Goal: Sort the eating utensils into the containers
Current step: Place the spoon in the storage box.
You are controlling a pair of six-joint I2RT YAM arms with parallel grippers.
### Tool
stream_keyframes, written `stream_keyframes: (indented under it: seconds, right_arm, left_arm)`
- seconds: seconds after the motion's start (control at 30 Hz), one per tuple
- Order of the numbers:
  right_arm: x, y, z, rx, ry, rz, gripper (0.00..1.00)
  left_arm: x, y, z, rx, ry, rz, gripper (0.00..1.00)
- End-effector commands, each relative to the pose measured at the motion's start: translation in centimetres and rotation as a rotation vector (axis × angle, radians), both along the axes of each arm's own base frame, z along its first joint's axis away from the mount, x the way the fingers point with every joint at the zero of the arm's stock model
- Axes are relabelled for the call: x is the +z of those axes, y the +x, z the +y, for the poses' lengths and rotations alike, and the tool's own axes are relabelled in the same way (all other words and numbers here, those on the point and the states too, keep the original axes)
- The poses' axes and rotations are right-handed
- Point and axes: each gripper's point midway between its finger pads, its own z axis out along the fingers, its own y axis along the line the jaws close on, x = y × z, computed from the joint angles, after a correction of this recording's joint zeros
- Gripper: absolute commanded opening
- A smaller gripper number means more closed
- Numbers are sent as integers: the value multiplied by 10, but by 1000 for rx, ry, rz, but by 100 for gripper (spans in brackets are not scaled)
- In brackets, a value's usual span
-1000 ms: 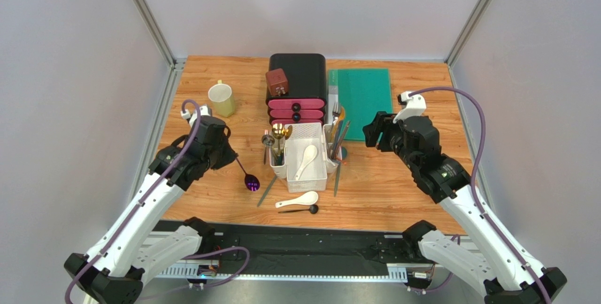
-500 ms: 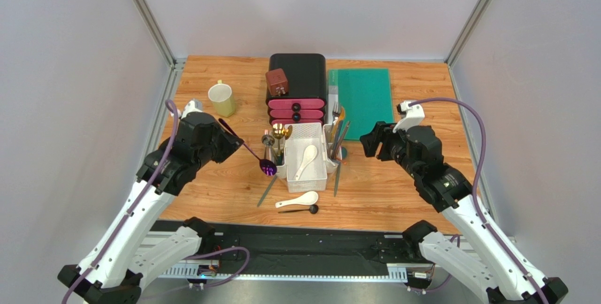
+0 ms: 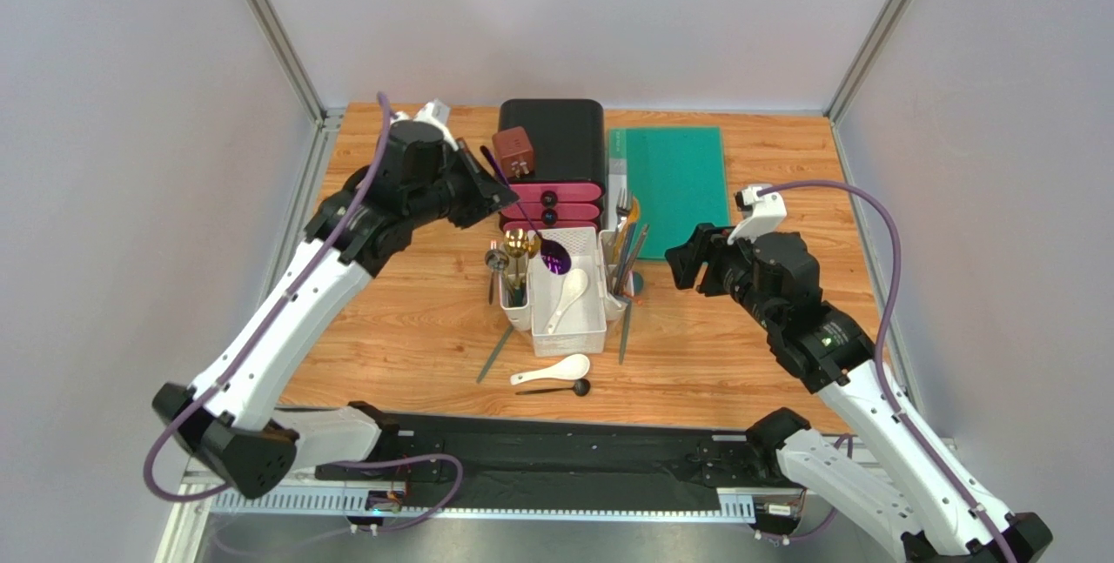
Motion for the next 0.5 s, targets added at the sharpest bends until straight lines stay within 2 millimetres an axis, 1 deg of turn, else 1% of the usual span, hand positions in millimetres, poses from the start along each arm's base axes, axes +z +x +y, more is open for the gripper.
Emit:
stream_keyframes:
  seconds: [0.0, 0.03, 0.07, 0.1, 0.17, 0.2, 0.27, 0.3, 0.37, 0.4, 0.47]
  right_arm:
    - [16, 5, 1, -8, 26, -47, 65]
    - [14, 5, -1, -14, 21, -44, 65]
    - [14, 5, -1, -17, 20, -41, 66]
    - [13, 4, -2, -18, 17, -41, 66]
    - [10, 5, -5, -35, 7, -38, 65]
    - [10, 5, -7, -42, 9, -39, 65]
    - [8, 5, -7, -46, 4, -33, 65]
    - [8, 5, -7, -49, 3, -33, 65]
    - [7, 7, -9, -62, 2, -29, 65]
    - [7, 7, -10, -65, -1, -27, 65]
    - [7, 7, -12, -72, -4, -29, 65]
  left_arm:
    - [22, 10, -33, -188, 29, -89, 0]
    - [9, 16, -38, -209, 70, -67, 0]
    - [11, 18, -41, -220, 83, -75, 0]
    - [4, 19, -48, -245, 108, -69, 0]
    - [3, 20, -53, -265, 124, -72, 0]
    - [-4, 22, -58, -286, 140, -62, 0]
    - [-12, 24, -62, -308, 160, -44, 0]
    - [-23, 27, -65, -322, 182, -27, 0]
    - [-33, 29, -67, -340, 206, -6, 0]
    - [-42, 30, -70, -358, 223, 8, 0]
    - [-48, 29, -74, -382, 239, 17, 0]
